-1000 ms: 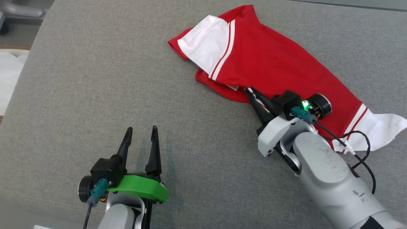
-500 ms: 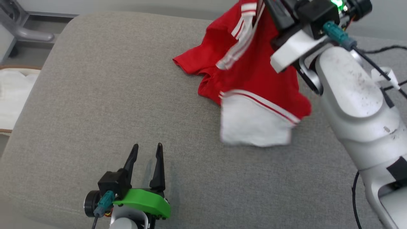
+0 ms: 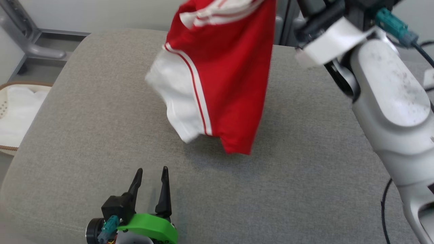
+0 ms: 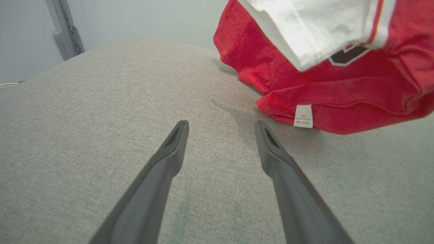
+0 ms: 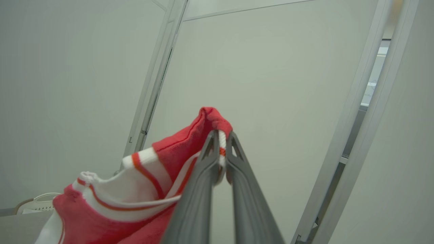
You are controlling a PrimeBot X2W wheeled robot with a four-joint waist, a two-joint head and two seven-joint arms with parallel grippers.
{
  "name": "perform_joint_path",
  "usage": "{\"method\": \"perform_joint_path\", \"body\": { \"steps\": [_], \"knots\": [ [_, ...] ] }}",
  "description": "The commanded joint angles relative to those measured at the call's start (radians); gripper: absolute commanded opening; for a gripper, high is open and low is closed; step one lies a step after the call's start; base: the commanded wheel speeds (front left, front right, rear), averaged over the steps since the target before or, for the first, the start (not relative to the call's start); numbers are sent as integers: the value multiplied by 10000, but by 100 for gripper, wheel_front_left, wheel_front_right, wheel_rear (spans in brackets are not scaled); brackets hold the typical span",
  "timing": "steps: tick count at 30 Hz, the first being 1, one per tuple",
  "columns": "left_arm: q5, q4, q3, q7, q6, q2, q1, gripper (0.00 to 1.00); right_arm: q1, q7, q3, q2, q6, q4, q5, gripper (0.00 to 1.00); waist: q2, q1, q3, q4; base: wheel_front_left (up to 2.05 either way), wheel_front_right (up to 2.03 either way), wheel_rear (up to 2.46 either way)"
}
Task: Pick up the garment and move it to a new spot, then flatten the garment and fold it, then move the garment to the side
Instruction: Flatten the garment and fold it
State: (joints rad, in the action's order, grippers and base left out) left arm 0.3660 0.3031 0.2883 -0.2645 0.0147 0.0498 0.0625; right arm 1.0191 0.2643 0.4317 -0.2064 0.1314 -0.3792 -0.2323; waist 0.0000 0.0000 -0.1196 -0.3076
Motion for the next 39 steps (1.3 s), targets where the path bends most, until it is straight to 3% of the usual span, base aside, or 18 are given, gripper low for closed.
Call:
{"method": "perform_joint_path", "body": {
  "steps": [1,6,8,9,15,22,26,30,36,39],
  "knots": [
    [-83,2,-28,9,-9,22,-22,100,-665,-3,-140,-400,-16,17,-154,0,0,0,-203,472,0,0,0],
    [-168,-38,-31,7,-28,22,243,100,-2742,-5,-773,-1599,-15,-529,-195,3,0,0,-481,1002,0,0,0],
    [-232,-13,-58,7,-49,24,308,100,-3430,-3,-1130,-1941,-15,-1054,-34,47,0,0,-563,1217,0,0,0],
    [-257,7,-55,9,-57,22,354,100,-3731,-3,-1447,-2051,-16,-1476,-1,100,0,0,-605,1332,0,0,0],
    [-375,68,-111,9,-124,24,579,100,-4385,4,-2958,-1691,-15,-2111,602,100,0,0,-757,1862,0,0,0],
    [-304,127,39,7,-148,25,739,100,-4722,3,-3109,-757,-15,-1687,800,100,0,0,-742,2059,0,0,0],
    [-213,103,176,7,-122,24,770,100,-4873,4,-2300,-279,-15,-1370,746,100,0,0,-726,1947,0,0,0],
    [-169,71,214,9,-79,25,741,100,-5016,3,-730,217,-15,-1112,420,100,0,0,-745,1726,0,0,0],
    [-94,109,264,9,-65,25,640,100,-4982,3,1907,506,-16,-1365,-269,100,0,0,-764,1352,0,0,0],
    [-77,131,296,7,-45,24,589,100,-4817,3,2739,454,-16,-1787,-441,100,0,0,-756,1198,0,0,0]
  ]
}}
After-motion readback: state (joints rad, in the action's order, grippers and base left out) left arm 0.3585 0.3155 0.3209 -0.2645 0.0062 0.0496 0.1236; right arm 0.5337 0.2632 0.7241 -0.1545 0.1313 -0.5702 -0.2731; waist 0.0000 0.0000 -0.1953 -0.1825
